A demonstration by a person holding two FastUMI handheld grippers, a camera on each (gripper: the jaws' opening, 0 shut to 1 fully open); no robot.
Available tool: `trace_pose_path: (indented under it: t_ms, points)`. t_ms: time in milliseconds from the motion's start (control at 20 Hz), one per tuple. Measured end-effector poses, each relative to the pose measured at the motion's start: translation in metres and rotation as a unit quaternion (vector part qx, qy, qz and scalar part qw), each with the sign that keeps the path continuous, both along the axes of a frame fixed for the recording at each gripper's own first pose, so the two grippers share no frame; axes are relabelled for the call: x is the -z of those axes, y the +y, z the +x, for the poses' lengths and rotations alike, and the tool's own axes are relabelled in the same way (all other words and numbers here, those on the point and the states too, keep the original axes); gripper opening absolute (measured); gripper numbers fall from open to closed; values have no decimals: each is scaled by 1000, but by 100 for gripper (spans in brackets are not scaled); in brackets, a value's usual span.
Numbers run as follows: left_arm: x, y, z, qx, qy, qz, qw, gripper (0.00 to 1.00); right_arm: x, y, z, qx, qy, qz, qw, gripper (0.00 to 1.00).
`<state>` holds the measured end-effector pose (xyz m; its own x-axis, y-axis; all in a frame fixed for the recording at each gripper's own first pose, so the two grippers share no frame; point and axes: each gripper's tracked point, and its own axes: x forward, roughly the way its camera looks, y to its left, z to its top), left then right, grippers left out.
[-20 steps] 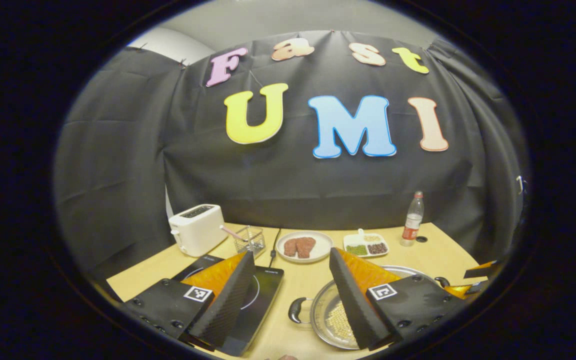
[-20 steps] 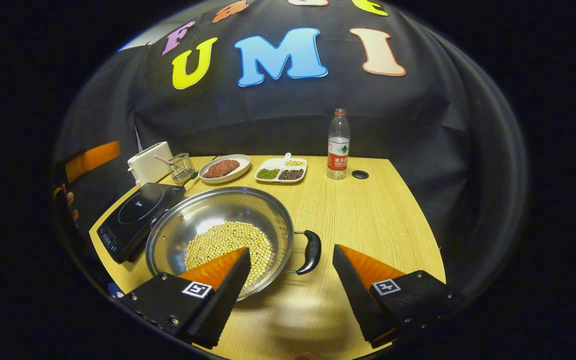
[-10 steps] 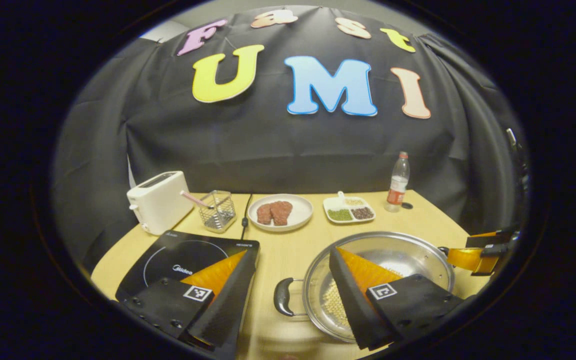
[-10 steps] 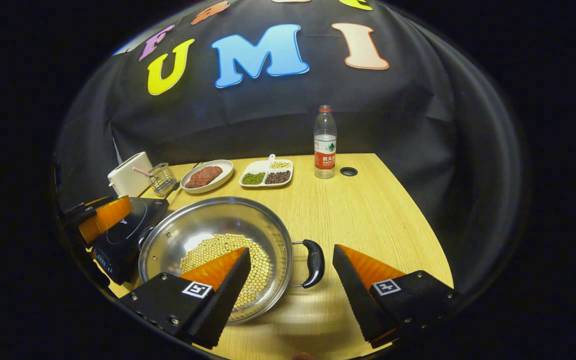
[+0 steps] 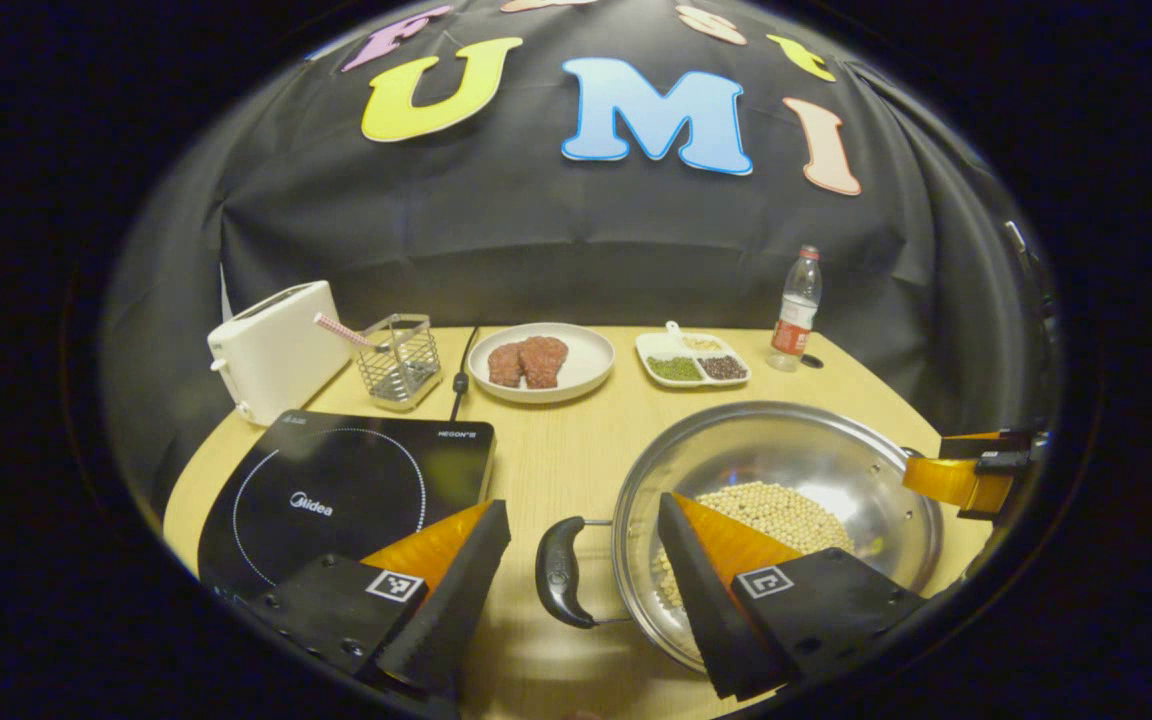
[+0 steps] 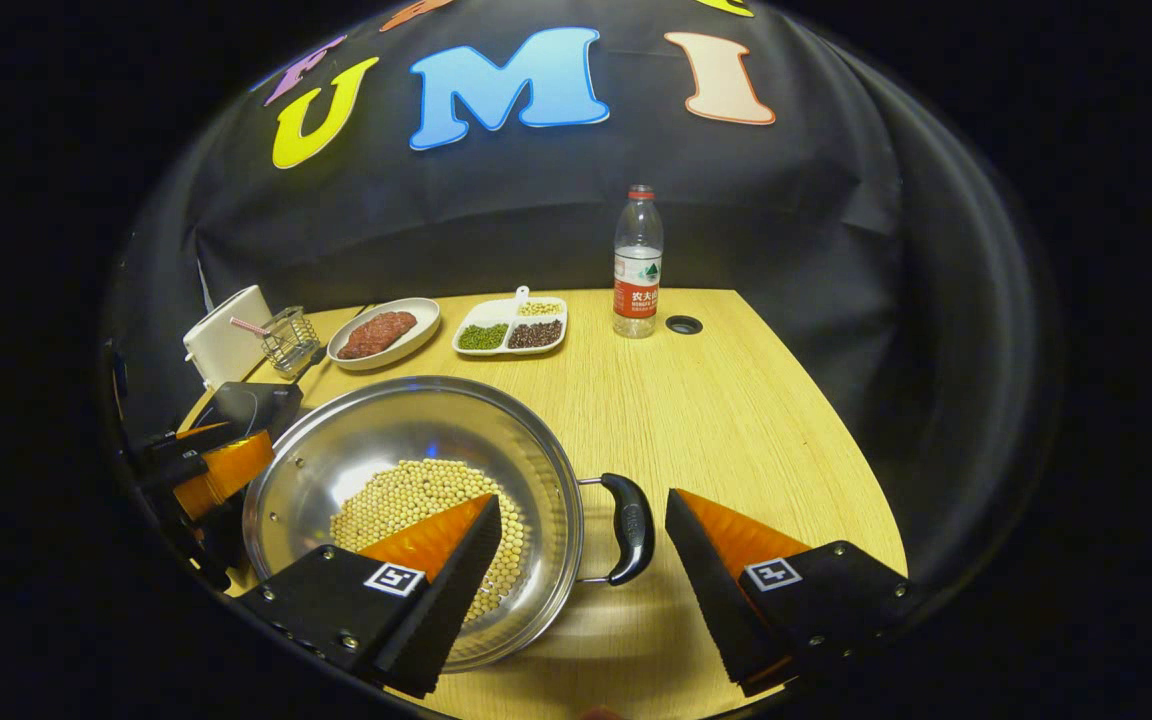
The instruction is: First push the handle of the pot to place it horizontally, then grasp the pot with both hands and set it on the induction cooktop.
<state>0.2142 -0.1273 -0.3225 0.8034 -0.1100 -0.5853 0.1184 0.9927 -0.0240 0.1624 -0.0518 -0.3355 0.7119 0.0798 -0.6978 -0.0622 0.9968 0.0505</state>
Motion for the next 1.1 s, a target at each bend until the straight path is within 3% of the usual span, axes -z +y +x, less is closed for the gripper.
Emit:
trace_pose_path:
  t_ms: [200,600,1000,1050,1100]
  points:
    - [19,3,1,-2,23,-4,1000,100,12,0,4,0,14,-11,1000,100]
    - [43,5,-1,-6,60,-9,998,99,26,-6,11,6,28,-20,999,100]
    - [45,-5,-2,8,67,-6,998,94,33,-9,15,4,30,-29,999,72]
    - [44,-7,-2,10,65,-7,998,89,32,-9,15,3,28,-30,999,66]
    - [43,-9,-1,10,62,-4,998,83,33,-9,15,3,29,-29,999,66]
